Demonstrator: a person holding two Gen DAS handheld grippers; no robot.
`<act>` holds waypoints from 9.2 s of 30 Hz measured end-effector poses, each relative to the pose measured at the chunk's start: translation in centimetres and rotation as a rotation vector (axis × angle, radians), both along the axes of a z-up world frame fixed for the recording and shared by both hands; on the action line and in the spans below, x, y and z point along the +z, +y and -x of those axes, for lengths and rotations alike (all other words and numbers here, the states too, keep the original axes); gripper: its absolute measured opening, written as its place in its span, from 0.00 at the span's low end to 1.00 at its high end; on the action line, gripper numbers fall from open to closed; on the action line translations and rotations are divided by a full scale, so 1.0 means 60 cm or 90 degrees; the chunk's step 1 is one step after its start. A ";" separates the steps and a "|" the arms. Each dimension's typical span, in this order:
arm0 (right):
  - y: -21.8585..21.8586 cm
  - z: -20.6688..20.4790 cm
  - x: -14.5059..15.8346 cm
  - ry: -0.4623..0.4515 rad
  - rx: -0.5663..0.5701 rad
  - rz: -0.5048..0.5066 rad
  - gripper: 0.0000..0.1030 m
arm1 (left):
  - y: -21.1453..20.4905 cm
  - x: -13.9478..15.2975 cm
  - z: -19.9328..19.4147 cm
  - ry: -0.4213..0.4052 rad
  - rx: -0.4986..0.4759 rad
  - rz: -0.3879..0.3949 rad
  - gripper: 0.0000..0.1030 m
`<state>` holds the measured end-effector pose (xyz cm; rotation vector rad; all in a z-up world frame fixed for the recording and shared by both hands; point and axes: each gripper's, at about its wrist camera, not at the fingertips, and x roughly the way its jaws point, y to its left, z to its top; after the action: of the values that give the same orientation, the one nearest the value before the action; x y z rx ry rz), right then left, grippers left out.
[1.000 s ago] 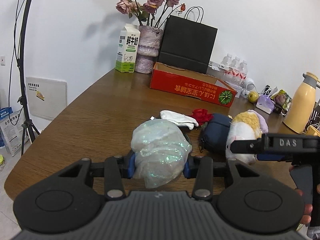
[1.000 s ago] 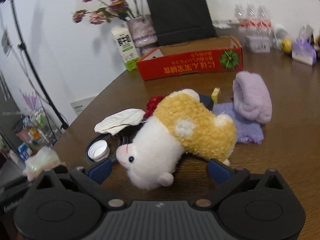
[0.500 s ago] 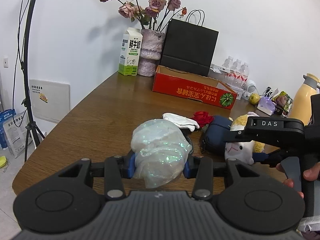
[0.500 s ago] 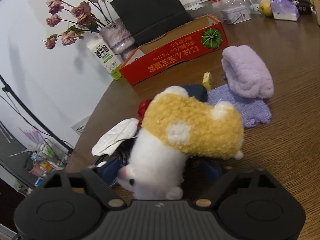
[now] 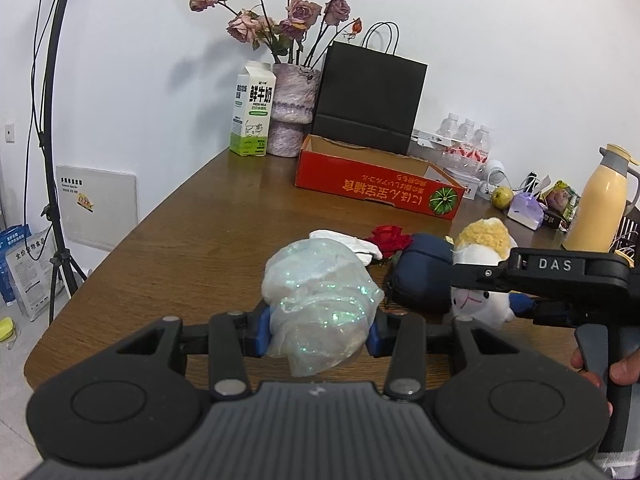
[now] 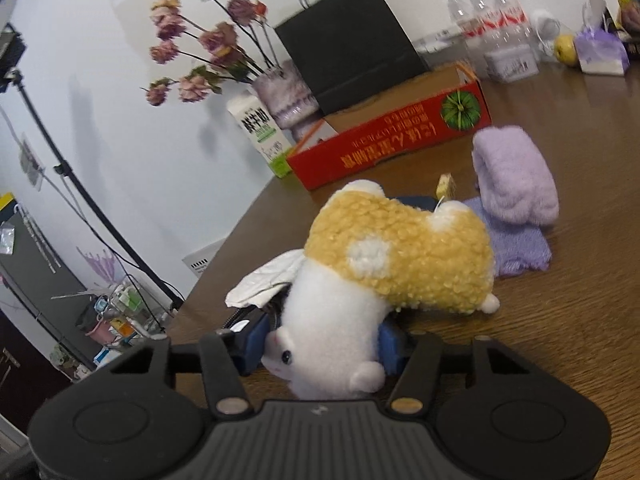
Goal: Organize objects
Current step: 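Grasp the white-and-yellow plush toy with the right gripper while the left holds the bag, then carry the bag and plush toy with both grippers to the red box, then open both grippers to drop the bag and plush toy into the box, then move both grippers back toward the remaining items on the table, then grasp the black braided cable with the left gripper while the right grasps the navy pouch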
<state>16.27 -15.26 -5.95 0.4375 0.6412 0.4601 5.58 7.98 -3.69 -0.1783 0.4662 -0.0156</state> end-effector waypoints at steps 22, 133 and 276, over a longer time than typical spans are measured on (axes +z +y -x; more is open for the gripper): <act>-0.026 -0.007 0.083 -0.163 0.039 0.095 0.53 | -0.078 0.081 -0.083 -0.060 -0.043 -0.032 0.42; -0.012 -0.622 0.076 -0.053 0.003 0.179 1.00 | -0.131 0.112 -0.755 0.003 0.146 -0.077 1.00; -0.061 -0.027 -0.005 -0.114 0.021 0.331 1.00 | -0.044 -0.048 -0.182 0.073 0.023 -0.095 0.86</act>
<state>17.86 -18.89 -6.24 -0.1063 0.5690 0.3427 16.50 5.37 -6.60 -0.0415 0.5756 0.0649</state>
